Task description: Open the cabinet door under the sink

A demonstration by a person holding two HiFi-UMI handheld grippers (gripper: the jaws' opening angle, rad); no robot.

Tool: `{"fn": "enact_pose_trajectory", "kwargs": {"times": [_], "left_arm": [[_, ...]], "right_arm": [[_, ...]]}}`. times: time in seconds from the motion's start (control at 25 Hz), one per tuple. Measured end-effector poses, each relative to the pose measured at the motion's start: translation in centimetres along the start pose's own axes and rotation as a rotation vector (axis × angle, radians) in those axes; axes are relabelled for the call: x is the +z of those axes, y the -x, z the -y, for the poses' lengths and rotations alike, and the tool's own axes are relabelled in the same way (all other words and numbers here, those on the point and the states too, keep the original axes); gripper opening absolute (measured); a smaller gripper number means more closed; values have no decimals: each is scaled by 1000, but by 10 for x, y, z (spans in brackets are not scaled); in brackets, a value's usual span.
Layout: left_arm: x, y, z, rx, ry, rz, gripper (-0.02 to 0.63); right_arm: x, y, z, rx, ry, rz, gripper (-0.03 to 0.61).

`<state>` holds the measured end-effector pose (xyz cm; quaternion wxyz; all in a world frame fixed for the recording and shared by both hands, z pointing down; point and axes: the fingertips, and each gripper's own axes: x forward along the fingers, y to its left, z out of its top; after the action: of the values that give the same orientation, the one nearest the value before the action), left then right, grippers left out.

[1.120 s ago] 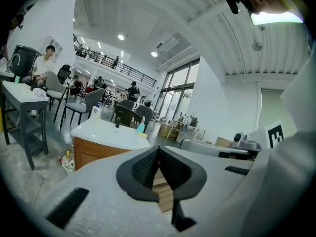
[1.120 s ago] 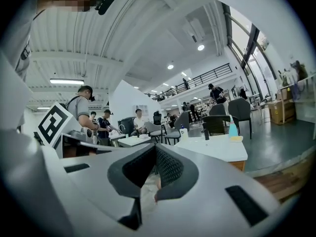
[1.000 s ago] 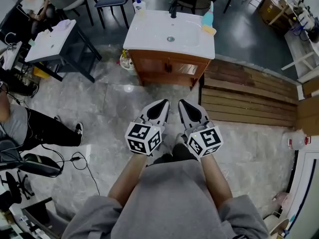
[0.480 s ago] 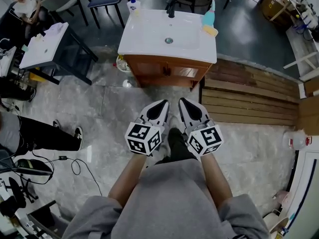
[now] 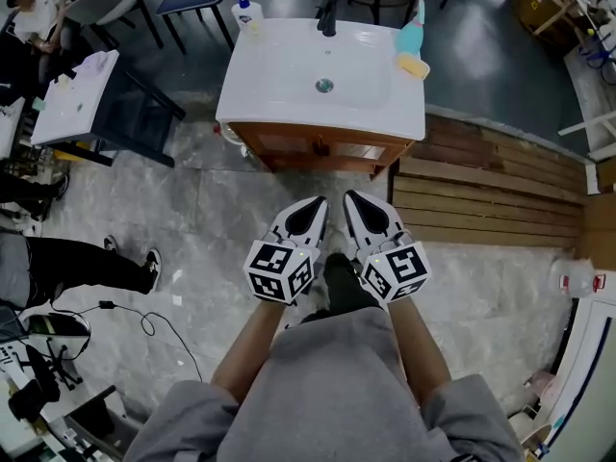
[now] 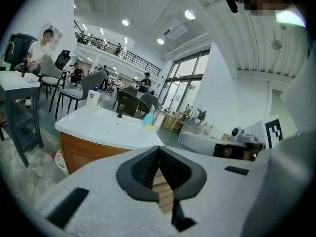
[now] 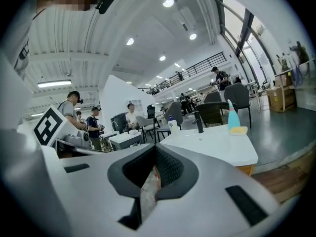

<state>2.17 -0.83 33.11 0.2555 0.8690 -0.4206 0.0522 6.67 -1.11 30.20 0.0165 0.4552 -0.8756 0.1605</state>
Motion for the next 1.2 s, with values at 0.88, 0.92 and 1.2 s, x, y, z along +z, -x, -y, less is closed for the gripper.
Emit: {"fn": "enact_pose_trajectory", "kwargs": {"times": [0.88,0.92,1.2], "left_arm": [[-31,-111,-75,106,67,-139,9],[-34,-114,-80,111,72,-143,9],[-58,-137,-108,108,78,-183,9]], "right_arm": [[-51,-83,107,14,-138,-94,9],[-55,-87,111,11,-145,-95,9],[-87,-112,131,-12,-174,-108,9]]}}
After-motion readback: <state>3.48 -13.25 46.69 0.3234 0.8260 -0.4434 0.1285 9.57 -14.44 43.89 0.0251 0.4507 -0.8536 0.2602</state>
